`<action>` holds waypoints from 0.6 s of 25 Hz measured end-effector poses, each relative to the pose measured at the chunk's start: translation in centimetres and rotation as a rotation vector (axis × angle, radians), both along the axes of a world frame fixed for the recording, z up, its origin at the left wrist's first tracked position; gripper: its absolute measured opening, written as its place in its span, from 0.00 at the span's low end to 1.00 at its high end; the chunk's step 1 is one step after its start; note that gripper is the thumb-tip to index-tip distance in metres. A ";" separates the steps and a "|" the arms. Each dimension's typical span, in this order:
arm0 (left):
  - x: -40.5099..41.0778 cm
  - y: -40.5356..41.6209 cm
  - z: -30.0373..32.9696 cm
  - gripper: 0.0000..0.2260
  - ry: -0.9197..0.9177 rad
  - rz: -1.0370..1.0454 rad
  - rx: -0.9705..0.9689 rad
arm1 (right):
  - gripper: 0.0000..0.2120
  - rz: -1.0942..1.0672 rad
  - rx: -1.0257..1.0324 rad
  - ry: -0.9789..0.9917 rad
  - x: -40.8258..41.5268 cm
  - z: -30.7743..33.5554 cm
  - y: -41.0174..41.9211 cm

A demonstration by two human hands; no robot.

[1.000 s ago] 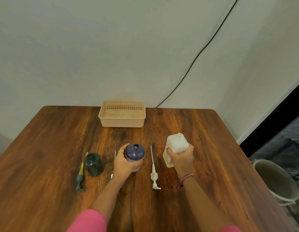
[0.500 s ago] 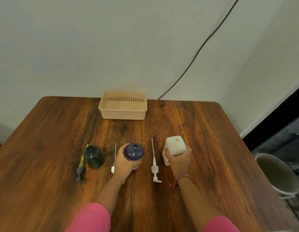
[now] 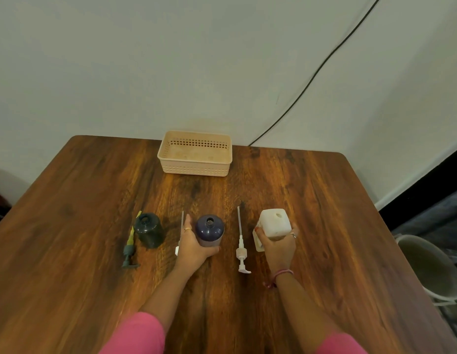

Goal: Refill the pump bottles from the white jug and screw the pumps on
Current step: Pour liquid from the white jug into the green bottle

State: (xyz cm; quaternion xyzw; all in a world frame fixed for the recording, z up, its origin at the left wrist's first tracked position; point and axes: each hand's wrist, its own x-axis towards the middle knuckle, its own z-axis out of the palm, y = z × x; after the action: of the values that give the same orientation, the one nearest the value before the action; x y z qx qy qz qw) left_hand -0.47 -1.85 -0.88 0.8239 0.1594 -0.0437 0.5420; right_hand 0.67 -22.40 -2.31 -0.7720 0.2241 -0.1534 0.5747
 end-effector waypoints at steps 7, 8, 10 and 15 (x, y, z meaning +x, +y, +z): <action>-2.3 5.4 1.6 0.39 -0.384 0.284 0.288 | 0.41 0.008 0.004 -0.006 0.0 -0.6 -0.2; -2.2 6.2 1.5 0.40 -0.402 0.357 0.294 | 0.41 0.006 0.005 0.001 0.1 -0.7 -0.3; -1.8 7.7 1.3 0.44 -0.366 0.456 0.282 | 0.41 0.007 0.005 -0.012 0.1 -0.8 -0.3; -1.0 9.5 0.2 0.53 -0.068 0.342 0.145 | 0.42 -0.007 0.016 0.042 0.7 -1.8 -0.6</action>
State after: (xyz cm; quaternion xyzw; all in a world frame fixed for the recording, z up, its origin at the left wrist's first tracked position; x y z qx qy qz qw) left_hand -1.45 7.66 -0.71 0.8227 0.2815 0.0884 0.4859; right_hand 1.33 -23.01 -4.14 -0.7696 0.2401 -0.1377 0.5754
